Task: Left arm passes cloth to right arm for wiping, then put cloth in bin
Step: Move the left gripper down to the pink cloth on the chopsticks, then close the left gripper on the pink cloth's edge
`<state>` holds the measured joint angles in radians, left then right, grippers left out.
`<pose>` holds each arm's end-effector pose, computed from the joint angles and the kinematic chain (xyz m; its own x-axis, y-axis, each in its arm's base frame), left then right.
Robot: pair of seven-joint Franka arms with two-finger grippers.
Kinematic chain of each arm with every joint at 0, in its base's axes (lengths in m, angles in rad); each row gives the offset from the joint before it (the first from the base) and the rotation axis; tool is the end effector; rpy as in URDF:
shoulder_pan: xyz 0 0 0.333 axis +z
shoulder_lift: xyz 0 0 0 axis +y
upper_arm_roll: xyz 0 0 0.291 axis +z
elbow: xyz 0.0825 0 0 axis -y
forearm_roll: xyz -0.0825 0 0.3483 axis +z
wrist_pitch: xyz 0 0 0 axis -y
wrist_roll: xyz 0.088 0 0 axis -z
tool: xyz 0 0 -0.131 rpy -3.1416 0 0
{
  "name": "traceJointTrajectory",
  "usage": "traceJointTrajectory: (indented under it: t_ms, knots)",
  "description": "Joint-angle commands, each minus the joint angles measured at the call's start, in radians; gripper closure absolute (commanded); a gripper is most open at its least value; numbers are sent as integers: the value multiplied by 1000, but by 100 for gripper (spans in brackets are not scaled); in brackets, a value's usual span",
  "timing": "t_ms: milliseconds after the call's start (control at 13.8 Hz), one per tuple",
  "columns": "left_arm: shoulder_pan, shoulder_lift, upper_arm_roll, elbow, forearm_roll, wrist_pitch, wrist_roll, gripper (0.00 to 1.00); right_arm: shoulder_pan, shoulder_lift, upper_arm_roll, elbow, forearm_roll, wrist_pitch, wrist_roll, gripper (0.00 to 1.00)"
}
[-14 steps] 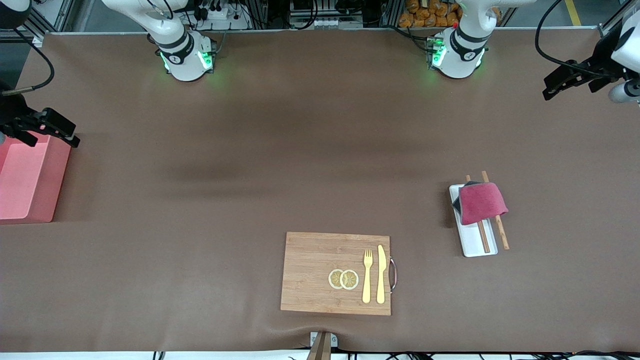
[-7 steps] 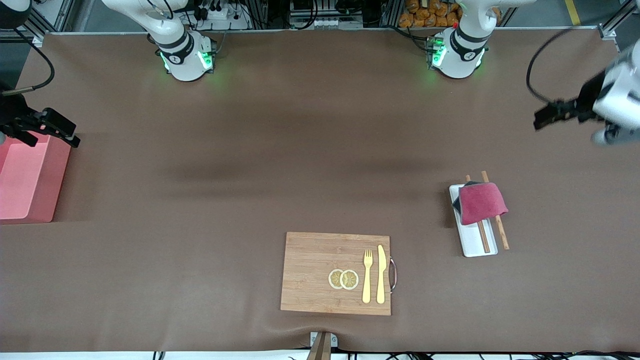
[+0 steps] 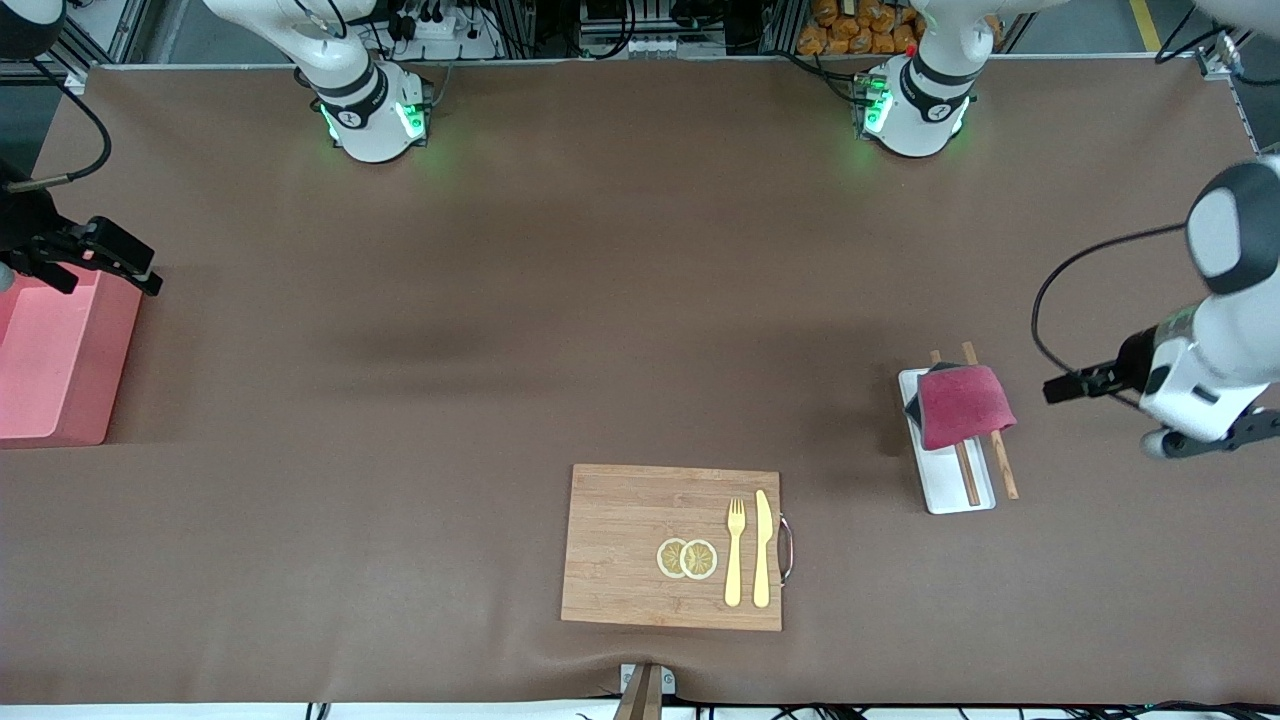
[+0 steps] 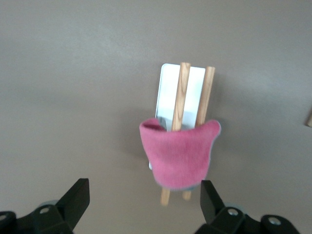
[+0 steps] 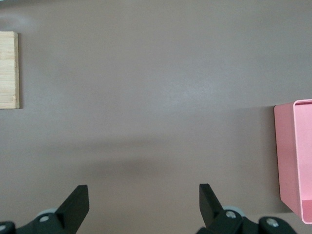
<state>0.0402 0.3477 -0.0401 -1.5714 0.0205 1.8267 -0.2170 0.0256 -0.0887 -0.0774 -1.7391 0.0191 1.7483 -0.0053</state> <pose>0.6078 0.0046 0.3987 0.9734 0.2114 -0.0886 0.2100 -0.9774 -0.0253 0.5100 -0.0257 0.5628 0.9940 -0.0500 0.0976 -0.0477 -0.9985 -0.0254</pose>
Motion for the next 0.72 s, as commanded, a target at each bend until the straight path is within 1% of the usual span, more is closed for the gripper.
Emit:
traceJointTrajectory:
  t_ms: [0, 72, 145, 217, 361, 506, 578, 651]
  knots:
    - [-11, 66, -7, 21, 10, 8, 7, 0, 7, 1, -5, 7, 7, -9, 19, 0]
    - [-17, 73, -10, 4, 10, 9, 5, 7, 7, 1, -4, 7, 7, -7, 19, 0]
    - [-16, 77, -12, -5, 10, 12, 5, 10, 7, 3, -4, 7, 7, -6, 19, 0]
    - [-16, 91, -14, -13, 10, 17, 5, 10, 7, 4, -4, 7, 7, -6, 19, 0]
    - [-14, 112, -14, -36, 10, 38, 5, 18, 7, 7, -5, 6, 7, -4, 19, 0]
    - [-14, 96, -17, -105, 10, 83, 5, 25, 7, 9, -4, 6, 7, -4, 19, 0]
    - [-13, 87, -17, -130, 10, 92, 5, 30, 7, 9, -4, 6, 7, -4, 19, 0]
    - [-11, 82, -17, -147, 10, 98, 5, 45, 7, 9, -4, 6, 7, -4, 19, 0]
